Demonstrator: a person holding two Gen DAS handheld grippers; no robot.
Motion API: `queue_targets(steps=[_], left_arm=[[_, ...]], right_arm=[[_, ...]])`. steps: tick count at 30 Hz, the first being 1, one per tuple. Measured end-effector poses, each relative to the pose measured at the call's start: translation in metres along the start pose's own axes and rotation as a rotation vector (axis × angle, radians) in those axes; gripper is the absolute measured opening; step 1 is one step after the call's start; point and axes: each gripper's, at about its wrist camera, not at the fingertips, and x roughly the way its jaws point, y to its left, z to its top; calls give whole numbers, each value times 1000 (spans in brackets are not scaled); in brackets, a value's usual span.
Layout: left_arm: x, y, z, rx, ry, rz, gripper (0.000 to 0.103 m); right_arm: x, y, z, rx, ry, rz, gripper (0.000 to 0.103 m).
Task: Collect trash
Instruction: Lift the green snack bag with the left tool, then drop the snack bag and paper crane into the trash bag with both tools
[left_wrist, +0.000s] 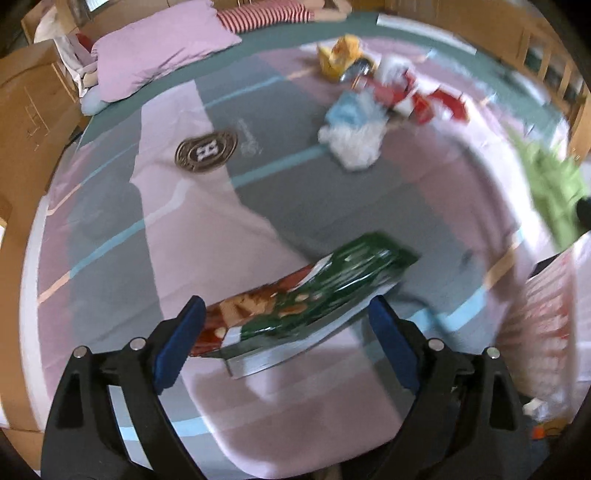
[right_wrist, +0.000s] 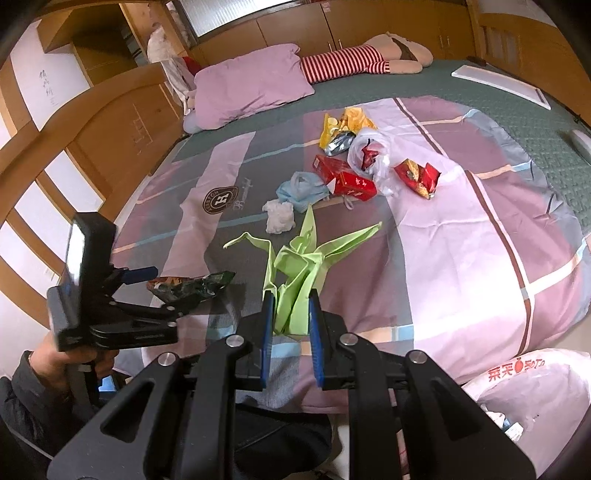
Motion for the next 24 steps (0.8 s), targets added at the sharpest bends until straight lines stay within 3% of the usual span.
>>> queue_targets(steps=[1,3,5,9,13,24], left_arm=[[5,1,-2,-2,12,8,67],[14,5,-6,-33,33,4,55],[17,13,-10,-88,20,-30,33],[5,21,-12,-161,-25,-18,27],[-30,27,-11,-224,-114,-38,24],[-145,-11,-2,-195,-349,-147,24]], right_arm=[[1,1,0,-1,1,0,19],[2,2,-1,-3,5,1,19],[1,3,-1,-4,4,-1,19],[-2,5,-1,-12,-6,-1,19],[-13,7,-1,-16,-23,6,19],[-85,21,3,-65,-153,58,19]])
